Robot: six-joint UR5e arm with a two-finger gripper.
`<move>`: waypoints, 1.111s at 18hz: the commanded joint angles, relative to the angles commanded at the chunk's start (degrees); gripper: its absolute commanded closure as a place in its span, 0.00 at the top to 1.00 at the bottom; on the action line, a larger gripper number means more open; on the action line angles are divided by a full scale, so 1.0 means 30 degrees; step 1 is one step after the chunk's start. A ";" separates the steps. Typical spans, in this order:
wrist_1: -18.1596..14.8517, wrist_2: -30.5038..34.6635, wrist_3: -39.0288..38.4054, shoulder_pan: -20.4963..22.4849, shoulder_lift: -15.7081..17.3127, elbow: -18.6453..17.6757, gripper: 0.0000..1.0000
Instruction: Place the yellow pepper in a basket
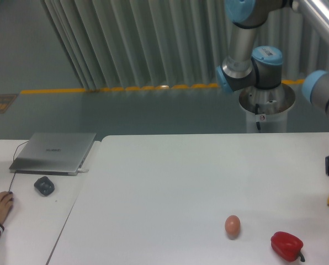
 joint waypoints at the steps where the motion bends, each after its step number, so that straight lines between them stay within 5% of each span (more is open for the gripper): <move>1: 0.0000 0.0471 0.1027 0.0029 -0.0029 0.0205 0.19; 16: 0.2138 -0.0549 0.9585 0.3867 -0.1113 0.0149 0.27; 19: 0.2313 -0.0549 0.9974 0.4014 -0.1260 0.0032 0.62; 20: 0.2575 -0.0520 0.9915 0.4014 -0.1260 -0.0114 1.00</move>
